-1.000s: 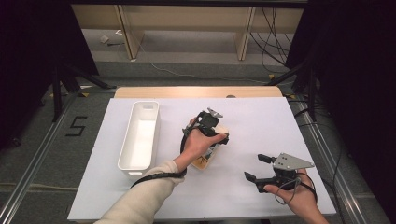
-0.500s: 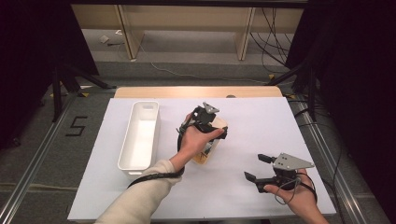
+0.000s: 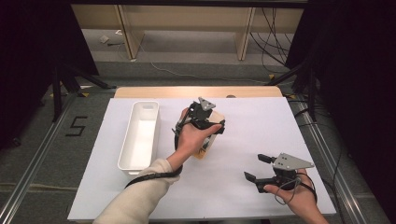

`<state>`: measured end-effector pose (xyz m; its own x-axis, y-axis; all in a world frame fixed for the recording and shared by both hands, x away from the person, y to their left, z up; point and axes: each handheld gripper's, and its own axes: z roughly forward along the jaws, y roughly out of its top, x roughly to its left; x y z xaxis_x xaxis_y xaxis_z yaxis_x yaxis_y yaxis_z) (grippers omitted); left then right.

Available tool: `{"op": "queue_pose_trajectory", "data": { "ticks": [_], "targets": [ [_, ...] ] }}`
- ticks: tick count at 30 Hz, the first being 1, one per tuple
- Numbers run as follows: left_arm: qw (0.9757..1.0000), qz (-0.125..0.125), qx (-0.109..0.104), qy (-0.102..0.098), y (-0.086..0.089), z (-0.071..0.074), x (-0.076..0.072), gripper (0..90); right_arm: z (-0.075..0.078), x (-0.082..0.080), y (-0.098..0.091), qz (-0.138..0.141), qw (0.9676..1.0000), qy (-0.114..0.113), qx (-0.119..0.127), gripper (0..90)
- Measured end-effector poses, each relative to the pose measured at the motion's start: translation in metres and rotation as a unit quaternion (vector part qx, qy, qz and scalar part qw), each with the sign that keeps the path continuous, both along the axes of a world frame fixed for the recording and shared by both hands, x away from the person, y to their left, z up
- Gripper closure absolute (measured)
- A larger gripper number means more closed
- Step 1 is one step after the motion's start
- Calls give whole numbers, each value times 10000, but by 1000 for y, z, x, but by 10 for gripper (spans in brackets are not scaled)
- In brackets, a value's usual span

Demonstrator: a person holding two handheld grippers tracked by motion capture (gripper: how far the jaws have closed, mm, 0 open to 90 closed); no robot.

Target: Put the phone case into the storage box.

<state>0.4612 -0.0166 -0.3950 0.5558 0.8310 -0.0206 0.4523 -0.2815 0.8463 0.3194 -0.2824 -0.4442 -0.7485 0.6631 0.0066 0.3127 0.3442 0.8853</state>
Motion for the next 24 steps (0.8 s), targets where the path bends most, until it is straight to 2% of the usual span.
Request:
{"op": "queue_pose_trajectory", "data": {
  "ticks": [10, 24],
  "targets": [
    [9996, 231, -108, -101, 7, 8, 1, 112, 0, 0, 0, -6, 10000, 0, 1, 177],
    [9981, 416, -171, -426, 18, 24, 0, 112, 0, 0, 0, -8, 10000, 6, -3, 177]
  ]
}}
